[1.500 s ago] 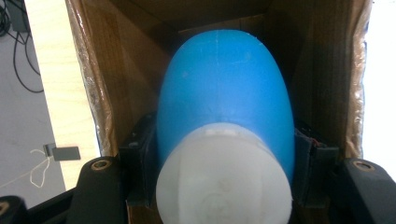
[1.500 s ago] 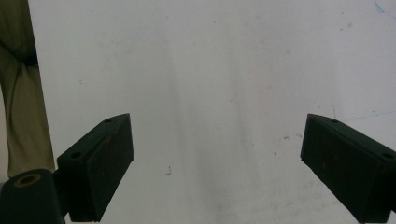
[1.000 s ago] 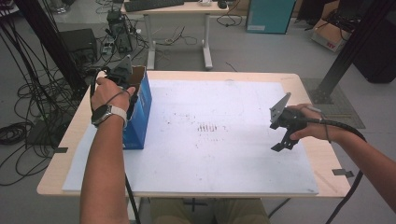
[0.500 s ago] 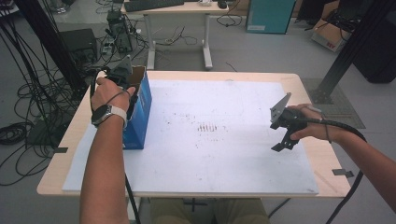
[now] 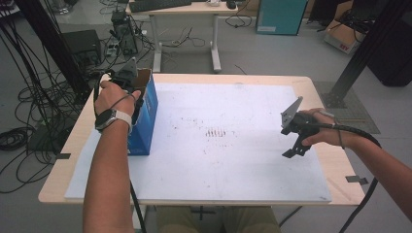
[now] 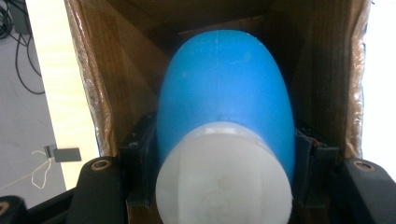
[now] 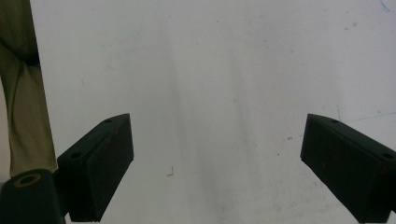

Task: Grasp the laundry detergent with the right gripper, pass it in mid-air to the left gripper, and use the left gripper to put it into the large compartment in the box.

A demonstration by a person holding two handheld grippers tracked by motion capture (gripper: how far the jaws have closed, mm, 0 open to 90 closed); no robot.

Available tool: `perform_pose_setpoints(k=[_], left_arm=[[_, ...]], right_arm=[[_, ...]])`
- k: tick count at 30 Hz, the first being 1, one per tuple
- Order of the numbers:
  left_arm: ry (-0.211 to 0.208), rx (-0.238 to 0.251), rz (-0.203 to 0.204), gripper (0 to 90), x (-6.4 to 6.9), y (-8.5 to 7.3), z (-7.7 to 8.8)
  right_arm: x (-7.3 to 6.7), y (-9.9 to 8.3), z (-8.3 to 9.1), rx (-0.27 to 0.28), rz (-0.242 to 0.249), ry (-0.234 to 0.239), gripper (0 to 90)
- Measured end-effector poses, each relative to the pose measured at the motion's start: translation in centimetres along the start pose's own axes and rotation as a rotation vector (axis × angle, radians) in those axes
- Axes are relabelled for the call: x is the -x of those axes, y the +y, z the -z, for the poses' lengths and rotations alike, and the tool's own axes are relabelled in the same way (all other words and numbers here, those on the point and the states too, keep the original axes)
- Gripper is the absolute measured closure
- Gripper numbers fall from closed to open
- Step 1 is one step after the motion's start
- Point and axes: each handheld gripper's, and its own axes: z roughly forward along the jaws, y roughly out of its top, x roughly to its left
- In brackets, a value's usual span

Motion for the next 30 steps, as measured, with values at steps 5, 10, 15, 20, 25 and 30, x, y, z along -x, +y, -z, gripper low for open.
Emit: perform_pose_setpoints(k=[5,10,15,20,25,30], left_arm=[[0.002,0.003,0.001,37.5,0.04,-0.04,-0.01],[0.004,0.004,0.001,37.4,0.12,-0.02,-0.01],[0.006,0.000,-0.002,37.5,0.13,0.01,0.01],[0.007,0.001,0.000,37.4,0.20,-0.01,0.00],[0.008,0.002,-0.002,37.4,0.16,-0.07,0.02],[0.008,0.004,-0.004,37.3,0.23,-0.06,0.01]], right_arm=[[-0.14,0.03,0.16,-0.010,-0.021,-0.001,9.3],[0.00,0.01,0.01,0.001,0.004,0.001,9.3],[-0.16,-0.11,0.16,-0.012,-0.022,0.000,9.3],[-0.18,0.01,0.19,-0.008,-0.019,-0.001,9.3],[-0.07,0.01,-0.02,0.004,0.002,0.000,9.3],[-0.29,-0.01,0.13,0.004,-0.022,0.009,9.3]])
